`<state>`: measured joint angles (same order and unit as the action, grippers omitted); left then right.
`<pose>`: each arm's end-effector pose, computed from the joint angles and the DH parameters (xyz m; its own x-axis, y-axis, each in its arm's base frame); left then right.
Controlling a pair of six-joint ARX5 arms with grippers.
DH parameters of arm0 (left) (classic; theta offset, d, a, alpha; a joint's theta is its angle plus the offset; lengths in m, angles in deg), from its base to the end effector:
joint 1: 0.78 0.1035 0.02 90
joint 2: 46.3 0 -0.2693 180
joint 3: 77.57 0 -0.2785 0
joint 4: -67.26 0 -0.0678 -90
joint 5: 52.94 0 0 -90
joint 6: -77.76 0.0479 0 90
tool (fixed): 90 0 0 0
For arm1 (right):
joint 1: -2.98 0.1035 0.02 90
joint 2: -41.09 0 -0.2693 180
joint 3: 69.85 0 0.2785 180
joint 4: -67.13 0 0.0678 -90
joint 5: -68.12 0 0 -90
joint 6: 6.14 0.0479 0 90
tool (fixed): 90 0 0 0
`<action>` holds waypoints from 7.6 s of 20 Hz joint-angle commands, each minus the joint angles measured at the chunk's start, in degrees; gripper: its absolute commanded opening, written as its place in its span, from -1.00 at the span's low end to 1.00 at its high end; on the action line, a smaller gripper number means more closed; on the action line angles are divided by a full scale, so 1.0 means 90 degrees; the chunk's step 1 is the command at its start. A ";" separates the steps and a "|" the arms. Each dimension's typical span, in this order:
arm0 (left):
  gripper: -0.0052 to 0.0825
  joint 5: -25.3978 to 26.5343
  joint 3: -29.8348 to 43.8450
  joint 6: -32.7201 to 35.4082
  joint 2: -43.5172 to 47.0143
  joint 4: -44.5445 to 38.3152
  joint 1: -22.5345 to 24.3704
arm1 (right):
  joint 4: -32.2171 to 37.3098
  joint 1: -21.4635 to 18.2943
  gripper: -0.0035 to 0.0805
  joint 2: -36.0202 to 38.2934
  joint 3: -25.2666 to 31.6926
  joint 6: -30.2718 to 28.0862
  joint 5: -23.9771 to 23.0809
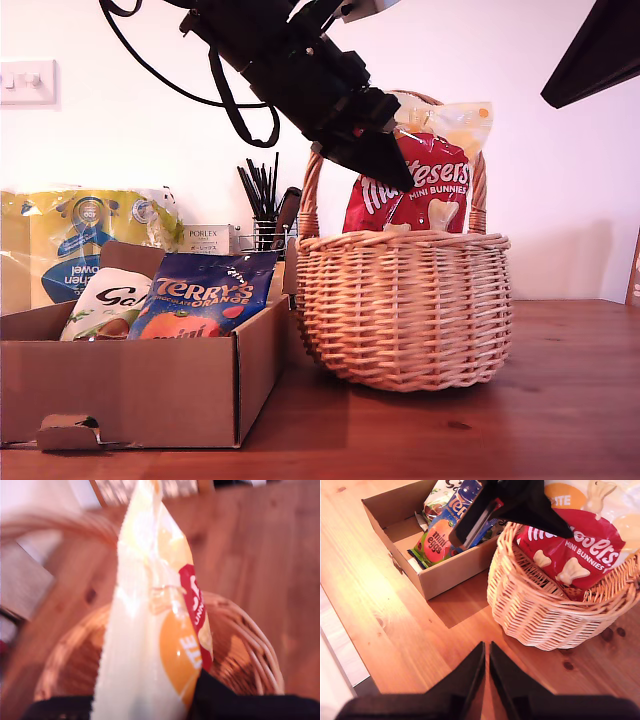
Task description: Move the bags of Easter eggs from the cardboard box on the left into the woven basket on the right side.
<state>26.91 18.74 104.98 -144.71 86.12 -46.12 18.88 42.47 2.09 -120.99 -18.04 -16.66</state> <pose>0.2924 -0.3079 0.2356 0.4511 -0.7072 -0.5444 0.8922 0.3425 0.2944 0.1333 0.1155 0.2635 0.5630 0.5819 -0.5869 -0.7690 0.6290 -0.1141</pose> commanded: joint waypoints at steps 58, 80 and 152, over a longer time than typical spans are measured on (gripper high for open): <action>0.34 -0.4022 0.3730 -0.1030 0.0882 -0.1617 0.3784 | 0.1328 0.0029 -0.94 -0.0648 0.0002 0.0270 0.1030; -0.15 -0.3912 0.3730 -0.0491 0.0522 -0.0493 0.3213 | 0.1324 0.0029 -0.94 -0.0648 0.0002 0.0270 0.1030; -0.39 -0.1324 0.1741 -0.1858 0.0425 -0.4235 0.0452 | 0.0801 -0.0032 -0.95 -0.0177 0.0000 0.0170 0.0806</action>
<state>15.44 34.90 88.44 -142.59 48.13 -41.90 25.94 42.40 0.16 -120.99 -16.51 -9.34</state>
